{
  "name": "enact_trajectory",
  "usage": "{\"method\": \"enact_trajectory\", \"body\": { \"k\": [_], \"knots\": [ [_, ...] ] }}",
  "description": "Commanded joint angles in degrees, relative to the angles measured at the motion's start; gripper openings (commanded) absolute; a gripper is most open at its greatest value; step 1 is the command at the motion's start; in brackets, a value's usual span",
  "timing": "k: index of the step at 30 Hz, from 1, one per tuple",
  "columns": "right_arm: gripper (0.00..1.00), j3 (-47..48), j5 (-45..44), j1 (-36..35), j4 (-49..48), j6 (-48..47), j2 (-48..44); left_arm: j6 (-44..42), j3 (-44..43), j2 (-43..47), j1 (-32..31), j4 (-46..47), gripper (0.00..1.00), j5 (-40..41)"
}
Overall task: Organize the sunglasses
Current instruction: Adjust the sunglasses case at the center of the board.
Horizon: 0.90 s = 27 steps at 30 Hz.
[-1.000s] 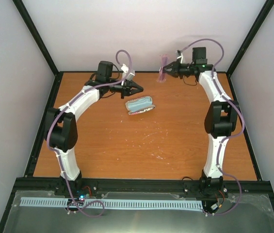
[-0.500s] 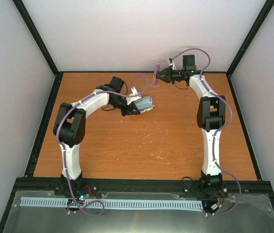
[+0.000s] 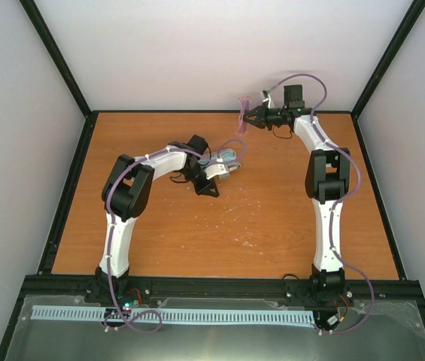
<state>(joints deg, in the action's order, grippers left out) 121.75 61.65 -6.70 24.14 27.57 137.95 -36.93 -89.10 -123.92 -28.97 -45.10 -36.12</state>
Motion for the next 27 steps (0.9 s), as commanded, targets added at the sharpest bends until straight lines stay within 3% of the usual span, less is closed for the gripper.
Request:
{"method": "enact_trajectory", "body": {
  "k": [1,13,27],
  "knots": [
    [0.03,2.04,-2.00,-0.07,1.39,-2.38,-0.03,0.72,-3.35,-0.95,0.14,-0.85,0.01,3.60],
    [0.03,1.81,-2.33,-0.16,4.89,-5.49,0.04,2.42,-4.68,-2.24,1.87,2.65,0.01,9.78],
    [0.03,2.99,-9.62,-2.82,6.33,-7.21,2.35,1.94,-12.77,-7.43,7.90,2.99,0.01,13.49]
  ]
}}
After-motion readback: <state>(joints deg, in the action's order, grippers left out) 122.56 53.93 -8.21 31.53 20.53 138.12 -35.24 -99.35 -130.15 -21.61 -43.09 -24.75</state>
